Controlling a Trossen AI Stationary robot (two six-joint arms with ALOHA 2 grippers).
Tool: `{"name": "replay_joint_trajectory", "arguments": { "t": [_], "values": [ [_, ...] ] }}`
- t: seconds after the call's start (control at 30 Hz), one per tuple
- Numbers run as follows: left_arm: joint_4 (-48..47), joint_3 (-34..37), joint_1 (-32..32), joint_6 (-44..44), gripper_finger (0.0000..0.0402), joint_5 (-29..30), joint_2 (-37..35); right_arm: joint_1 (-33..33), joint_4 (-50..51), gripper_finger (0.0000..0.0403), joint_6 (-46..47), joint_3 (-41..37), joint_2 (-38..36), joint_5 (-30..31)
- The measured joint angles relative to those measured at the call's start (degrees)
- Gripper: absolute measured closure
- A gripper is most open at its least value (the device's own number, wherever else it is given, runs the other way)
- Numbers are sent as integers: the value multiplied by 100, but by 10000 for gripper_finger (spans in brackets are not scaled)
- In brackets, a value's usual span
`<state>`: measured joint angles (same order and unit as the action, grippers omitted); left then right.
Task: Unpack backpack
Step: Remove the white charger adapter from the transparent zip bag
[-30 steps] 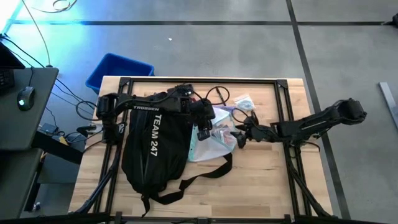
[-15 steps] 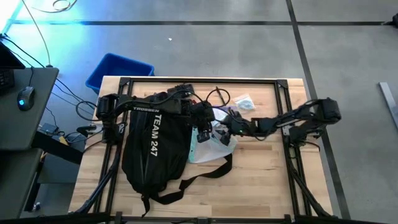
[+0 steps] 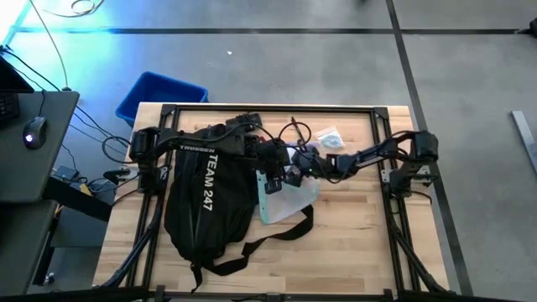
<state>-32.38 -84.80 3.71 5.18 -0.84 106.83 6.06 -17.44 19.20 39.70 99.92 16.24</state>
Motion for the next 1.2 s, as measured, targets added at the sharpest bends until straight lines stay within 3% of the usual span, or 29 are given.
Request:
{"name": "replay_joint_trajectory", "arguments": {
  "t": [0.47,0.6,0.8,0.9,1.03,1.2],
  "values": [
    [-44,300,8,-140,402,-36,-7,509,-906,103,-372,0,539,-428],
    [-40,300,8,-140,402,-35,-7,564,-1062,150,-188,0,706,-482],
    [-33,300,6,-140,402,-30,-7,643,-1226,257,352,18,953,-476],
    [-33,300,6,-140,402,-30,-7,646,-1215,262,596,21,946,-468],
    [-46,300,4,-140,402,-23,-7,578,-837,262,706,4,687,-543],
    [-62,300,34,-100,402,327,-7,373,382,262,792,-13,-13,-557]
  ]
}}
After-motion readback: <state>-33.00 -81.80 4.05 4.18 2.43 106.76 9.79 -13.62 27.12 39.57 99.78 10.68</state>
